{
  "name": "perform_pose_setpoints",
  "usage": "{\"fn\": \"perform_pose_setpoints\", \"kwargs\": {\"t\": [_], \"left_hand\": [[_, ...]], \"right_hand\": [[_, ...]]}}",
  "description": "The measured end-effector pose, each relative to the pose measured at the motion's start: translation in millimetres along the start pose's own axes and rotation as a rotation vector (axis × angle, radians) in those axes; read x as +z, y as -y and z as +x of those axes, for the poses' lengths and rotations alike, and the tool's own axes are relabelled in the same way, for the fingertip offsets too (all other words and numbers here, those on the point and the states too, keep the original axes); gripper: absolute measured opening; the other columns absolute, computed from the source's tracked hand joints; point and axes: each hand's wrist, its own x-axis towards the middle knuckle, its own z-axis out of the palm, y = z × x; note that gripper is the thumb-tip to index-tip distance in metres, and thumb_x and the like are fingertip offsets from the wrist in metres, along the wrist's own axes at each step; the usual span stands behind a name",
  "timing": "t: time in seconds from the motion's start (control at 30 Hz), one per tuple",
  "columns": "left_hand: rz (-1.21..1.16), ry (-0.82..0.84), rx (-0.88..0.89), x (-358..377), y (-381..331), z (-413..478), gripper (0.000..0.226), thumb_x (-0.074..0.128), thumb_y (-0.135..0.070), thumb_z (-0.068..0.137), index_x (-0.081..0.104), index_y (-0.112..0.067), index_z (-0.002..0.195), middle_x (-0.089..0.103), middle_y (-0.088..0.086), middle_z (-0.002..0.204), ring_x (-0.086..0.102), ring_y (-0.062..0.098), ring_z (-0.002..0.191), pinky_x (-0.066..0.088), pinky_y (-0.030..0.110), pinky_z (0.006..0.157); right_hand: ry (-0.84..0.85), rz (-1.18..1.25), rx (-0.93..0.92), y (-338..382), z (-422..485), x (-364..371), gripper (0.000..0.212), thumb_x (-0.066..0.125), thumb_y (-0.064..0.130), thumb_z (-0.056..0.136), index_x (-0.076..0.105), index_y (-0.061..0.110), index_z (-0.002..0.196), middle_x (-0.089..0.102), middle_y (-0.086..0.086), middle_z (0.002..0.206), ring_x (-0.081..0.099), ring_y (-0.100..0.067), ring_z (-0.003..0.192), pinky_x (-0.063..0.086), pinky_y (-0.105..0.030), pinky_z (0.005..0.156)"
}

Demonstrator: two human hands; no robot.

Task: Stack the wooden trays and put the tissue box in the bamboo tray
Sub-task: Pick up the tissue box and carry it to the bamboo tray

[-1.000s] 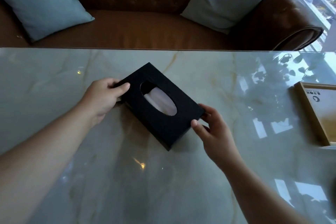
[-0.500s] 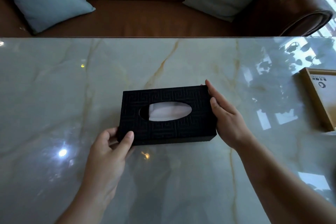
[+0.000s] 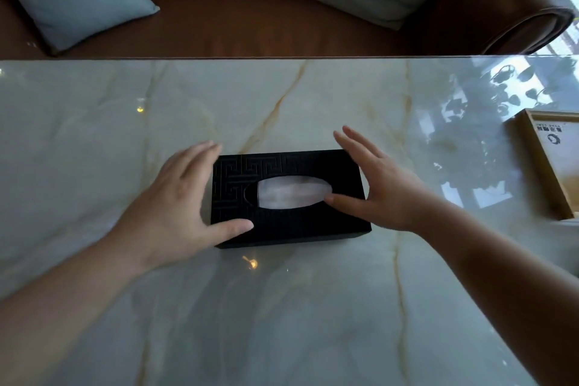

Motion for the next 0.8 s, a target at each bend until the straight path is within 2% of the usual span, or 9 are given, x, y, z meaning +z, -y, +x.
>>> {"fn": "perform_pose_setpoints", "kwargs": {"t": [0.07,0.17,0.33,0.43,0.53,0.67,0.8], "left_hand": [[0.229,0.088,0.169,-11.5,0.2,17.6,0.118,0.039,-0.09,0.061,0.015,-0.016,0.149,0.023,0.009,0.159,0.014,0.018,0.146,0.015,0.032,0.115],[0.455,0.22,0.273,-16.6,-6.2,34.7,0.13,0.023,-0.097,0.055,0.005,-0.011,0.151,0.009,0.013,0.163,0.005,0.025,0.15,0.007,0.035,0.12],[0.577,0.36,0.288,-1.1,-15.3,36.6,0.144,0.023,-0.101,0.043,-0.008,-0.008,0.148,-0.002,0.018,0.162,0.005,0.03,0.149,0.011,0.041,0.121],[0.617,0.33,0.299,-0.4,-17.4,37.0,0.141,0.031,-0.096,0.046,-0.001,-0.004,0.148,0.016,0.022,0.158,0.021,0.034,0.144,0.019,0.04,0.118],[0.684,0.301,0.335,-4.6,-27.4,36.4,0.133,0.039,-0.088,0.051,0.013,0.0,0.146,0.036,0.021,0.145,0.038,0.034,0.132,0.029,0.039,0.113],[0.704,0.294,0.322,-13.3,-45.9,29.1,0.13,0.034,-0.087,0.051,0.018,0.001,0.145,0.04,0.02,0.141,0.042,0.034,0.128,0.034,0.04,0.11],[0.749,0.236,0.332,-16.7,-78.2,22.5,0.127,0.034,-0.086,0.052,0.032,0.004,0.141,0.051,0.022,0.133,0.05,0.035,0.12,0.041,0.041,0.104]], "right_hand": [[0.065,-0.202,-0.112,12.8,2.7,-2.6,0.104,0.047,0.079,0.069,0.01,0.029,0.152,0.007,0.0,0.163,0.005,-0.015,0.148,0.018,-0.036,0.117],[0.164,-0.387,-0.168,28.0,7.5,-1.6,0.114,0.045,0.084,0.067,0.005,0.021,0.152,0.003,-0.006,0.163,-0.003,-0.022,0.149,0.005,-0.04,0.12],[0.245,-0.61,-0.167,34.3,11.5,1.7,0.135,0.045,0.091,0.053,-0.003,0.012,0.152,0.004,-0.013,0.161,0.0,-0.033,0.148,0.008,-0.05,0.119],[0.225,-0.687,-0.182,37.7,11.8,3.7,0.132,0.053,0.083,0.054,0.008,0.006,0.151,0.023,-0.018,0.153,0.019,-0.038,0.141,0.017,-0.049,0.117],[0.195,-0.691,-0.188,44.2,9.5,0.5,0.124,0.054,0.079,0.053,0.02,0.006,0.149,0.038,-0.016,0.142,0.035,-0.034,0.128,0.026,-0.044,0.112],[0.151,-0.677,-0.198,44.3,-4.5,-8.7,0.122,0.055,0.077,0.053,0.025,0.005,0.147,0.041,-0.017,0.139,0.038,-0.034,0.125,0.028,-0.042,0.111],[0.095,-0.674,-0.222,28.6,-25.8,-30.0,0.121,0.051,0.078,0.052,0.028,0.005,0.146,0.042,-0.017,0.138,0.04,-0.035,0.124,0.031,-0.043,0.109]]}}
